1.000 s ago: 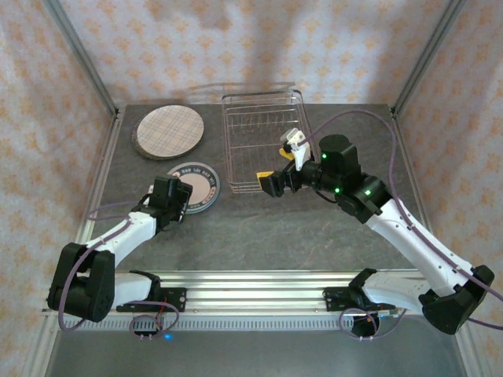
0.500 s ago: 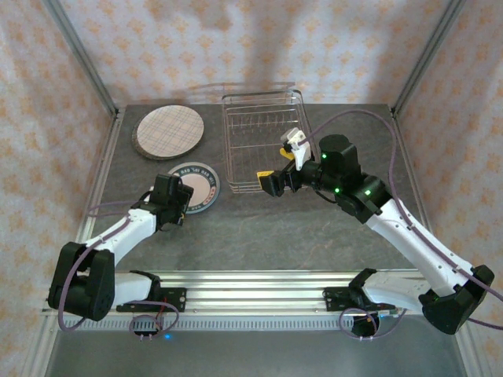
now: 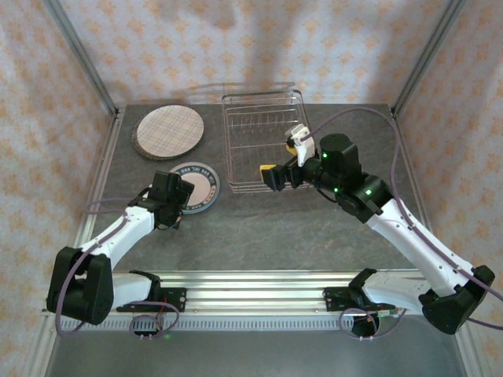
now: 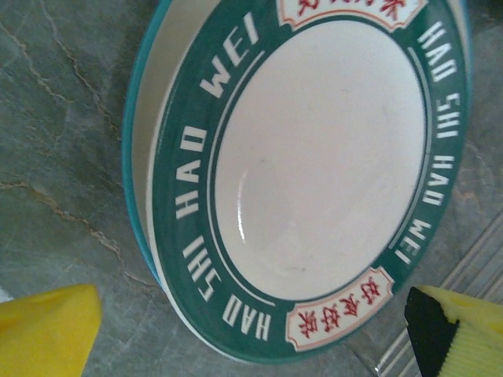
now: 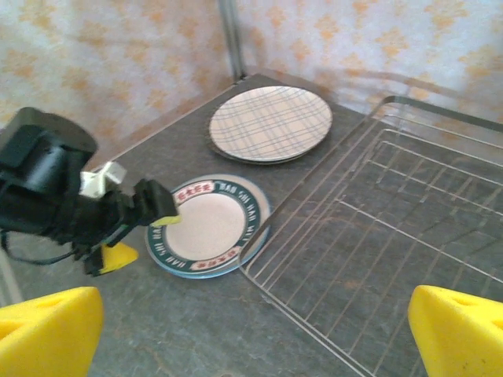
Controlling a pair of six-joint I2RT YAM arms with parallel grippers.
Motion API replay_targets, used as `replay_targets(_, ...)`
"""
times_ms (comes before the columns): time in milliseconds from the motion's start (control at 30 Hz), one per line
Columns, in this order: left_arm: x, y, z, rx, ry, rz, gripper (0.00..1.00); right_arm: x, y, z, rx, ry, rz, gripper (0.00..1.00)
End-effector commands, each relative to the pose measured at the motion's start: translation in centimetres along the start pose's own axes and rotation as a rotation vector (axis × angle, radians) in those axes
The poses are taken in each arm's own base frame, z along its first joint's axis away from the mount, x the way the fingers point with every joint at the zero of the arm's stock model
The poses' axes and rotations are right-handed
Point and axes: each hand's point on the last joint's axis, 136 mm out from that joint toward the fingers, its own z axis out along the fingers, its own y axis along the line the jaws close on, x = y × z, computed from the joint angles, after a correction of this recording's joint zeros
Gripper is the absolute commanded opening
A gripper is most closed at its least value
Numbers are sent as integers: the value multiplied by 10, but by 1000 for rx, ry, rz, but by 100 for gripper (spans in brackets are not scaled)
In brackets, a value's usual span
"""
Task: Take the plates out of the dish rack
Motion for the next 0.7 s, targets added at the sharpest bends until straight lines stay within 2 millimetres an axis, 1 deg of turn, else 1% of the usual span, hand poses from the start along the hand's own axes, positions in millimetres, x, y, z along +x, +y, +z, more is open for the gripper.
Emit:
replay_targets(0,-8,-1,-17,-5,-28,25,99,-31,-23,-14,155,-84,38,99)
replay_targets(100,-8,2,-31,-5,-33,36,99,-42,-52,-25,325,-114,94,99)
replay_targets(133,-9,2,-37,-6,-37,44,99,-45,-65,-31,393,-117,118,99)
replay_targets(200,-12,-3,-52,8,-50,75,99,-45,-95,-44,546,-105,174,99)
replay_targets(233,-14,-9,-60,25,-60,98,99,-42,-117,-56,665,-93,226,99)
replay_targets(267,-17,-15,-69,43,-73,121,99,-37,-140,-74,789,-80,286,99)
replay_targets(300,-20,-20,-77,55,-88,138,99,-24,-163,-81,897,-36,336,99)
replay_targets(333,-24,-25,-85,62,-106,155,99,-9,-186,-97,1015,-4,411,99)
replay_targets(367,-27,-28,-91,59,-125,169,99,6,-204,-112,1113,24,479,99)
replay_targets(400,-33,-32,-98,59,-151,189,99,25,-221,-127,1206,57,553,99)
replay_targets(433,-38,-36,-104,61,-179,219,99,42,-235,-136,1264,79,615,99)
replay_targets(500,-49,-46,-112,58,-235,297,99,71,-254,-146,1343,89,689,99)
replay_targets(533,-54,-49,-114,35,-262,345,99,86,-262,-151,1387,85,725,99)
replay_targets(567,-61,-48,-115,-7,-290,382,99,97,-270,-154,1419,85,742,99)
replay_targets(633,-87,-41,-121,-176,-403,432,99,117,-287,-159,1527,63,721,99)
replay_targets(667,-100,-37,-125,-248,-469,448,99,126,-293,-157,1560,62,685,99)
